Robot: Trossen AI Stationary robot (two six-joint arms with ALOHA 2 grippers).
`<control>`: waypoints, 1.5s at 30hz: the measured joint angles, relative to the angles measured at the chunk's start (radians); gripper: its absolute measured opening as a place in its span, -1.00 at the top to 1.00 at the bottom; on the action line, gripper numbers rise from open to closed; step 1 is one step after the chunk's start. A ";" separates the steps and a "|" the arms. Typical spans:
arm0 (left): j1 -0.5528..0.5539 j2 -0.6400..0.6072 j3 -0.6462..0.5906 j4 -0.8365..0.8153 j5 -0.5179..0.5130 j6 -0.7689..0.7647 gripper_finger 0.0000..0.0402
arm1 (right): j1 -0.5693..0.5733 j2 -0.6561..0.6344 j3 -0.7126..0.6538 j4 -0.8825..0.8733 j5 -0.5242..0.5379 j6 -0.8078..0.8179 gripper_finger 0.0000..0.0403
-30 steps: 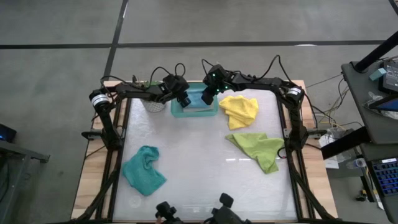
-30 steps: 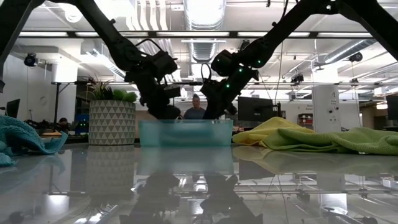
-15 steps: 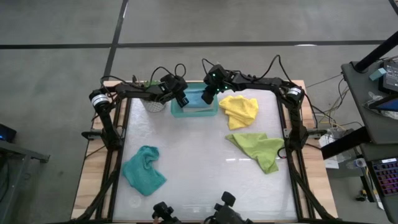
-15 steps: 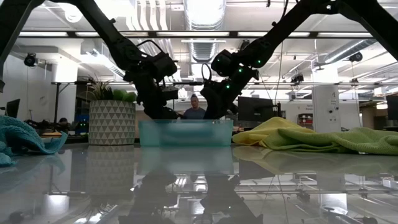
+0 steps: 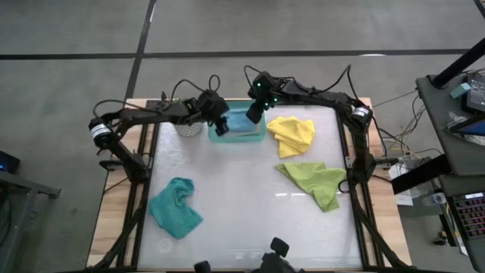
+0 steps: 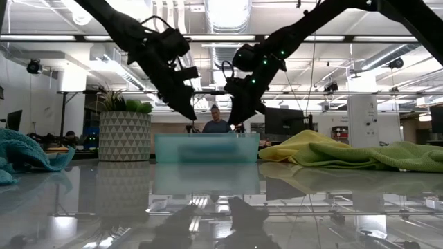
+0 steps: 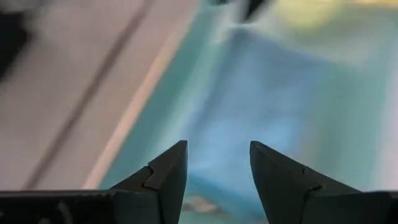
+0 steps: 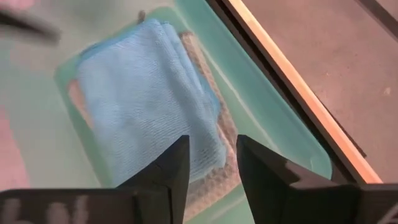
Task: Fold microfiber towels
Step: Put the blue microfiber cloth into the green bin
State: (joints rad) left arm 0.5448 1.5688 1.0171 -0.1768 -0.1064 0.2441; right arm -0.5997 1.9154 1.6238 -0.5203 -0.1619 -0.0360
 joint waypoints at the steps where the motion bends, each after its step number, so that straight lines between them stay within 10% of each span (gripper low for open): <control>1: -0.001 0.000 -0.007 0.000 0.060 0.005 0.21 | 0.006 -0.006 -0.001 0.001 -0.001 -0.001 0.42; 21: -0.001 0.103 -0.063 0.064 0.125 0.051 0.21 | 0.110 0.052 -0.071 0.108 -0.020 0.007 0.94; 45: -0.003 0.014 -0.054 0.062 0.127 0.064 0.21 | 0.075 -0.025 -0.086 0.056 0.013 -0.078 0.96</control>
State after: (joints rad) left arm 0.5420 1.5828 0.9626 -0.1147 0.0207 0.3081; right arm -0.5244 1.8900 1.5379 -0.4645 -0.1486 -0.1142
